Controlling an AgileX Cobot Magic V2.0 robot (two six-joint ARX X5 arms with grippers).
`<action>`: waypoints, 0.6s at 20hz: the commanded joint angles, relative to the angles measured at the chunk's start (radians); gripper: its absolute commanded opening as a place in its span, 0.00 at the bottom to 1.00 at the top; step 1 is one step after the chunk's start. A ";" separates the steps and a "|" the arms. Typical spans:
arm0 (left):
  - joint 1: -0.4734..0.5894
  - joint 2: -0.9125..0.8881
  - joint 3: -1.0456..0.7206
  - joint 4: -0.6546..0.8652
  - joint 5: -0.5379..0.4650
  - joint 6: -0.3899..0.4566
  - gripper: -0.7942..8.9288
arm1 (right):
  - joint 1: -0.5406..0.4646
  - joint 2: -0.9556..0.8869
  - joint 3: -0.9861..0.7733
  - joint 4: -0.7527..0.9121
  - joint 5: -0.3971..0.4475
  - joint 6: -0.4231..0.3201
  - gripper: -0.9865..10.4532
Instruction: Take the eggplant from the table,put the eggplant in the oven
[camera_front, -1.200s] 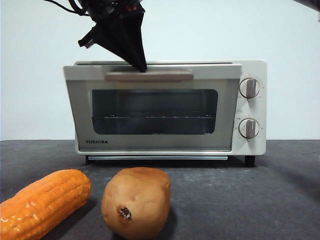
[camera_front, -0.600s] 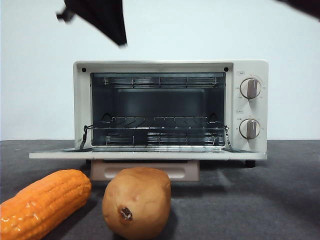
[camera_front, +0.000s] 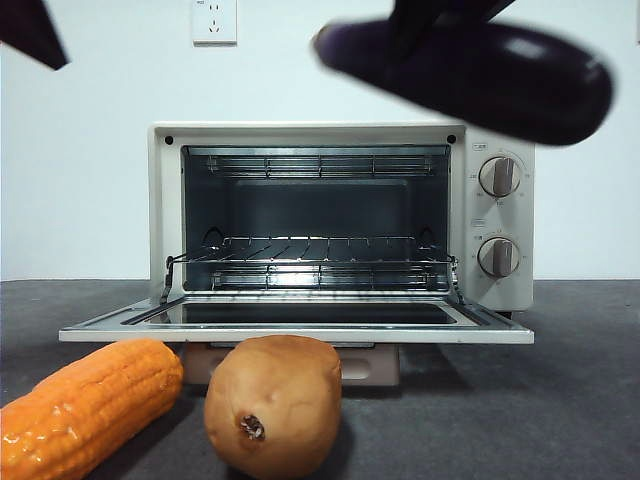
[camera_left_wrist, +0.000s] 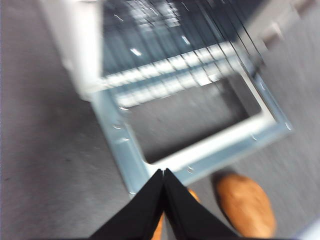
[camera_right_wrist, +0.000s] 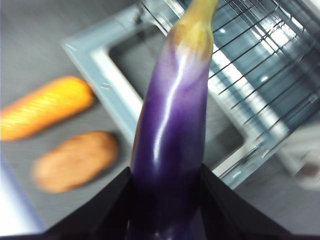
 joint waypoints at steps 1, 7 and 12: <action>0.068 -0.065 -0.096 0.057 -0.002 -0.039 0.09 | 0.022 0.136 0.079 0.006 0.091 -0.138 0.14; 0.226 -0.135 -0.240 0.097 0.044 -0.028 0.09 | 0.063 0.429 0.212 0.137 0.360 -0.381 0.14; 0.253 -0.135 -0.245 0.146 0.112 -0.029 0.09 | 0.056 0.548 0.217 0.376 0.500 -0.562 0.14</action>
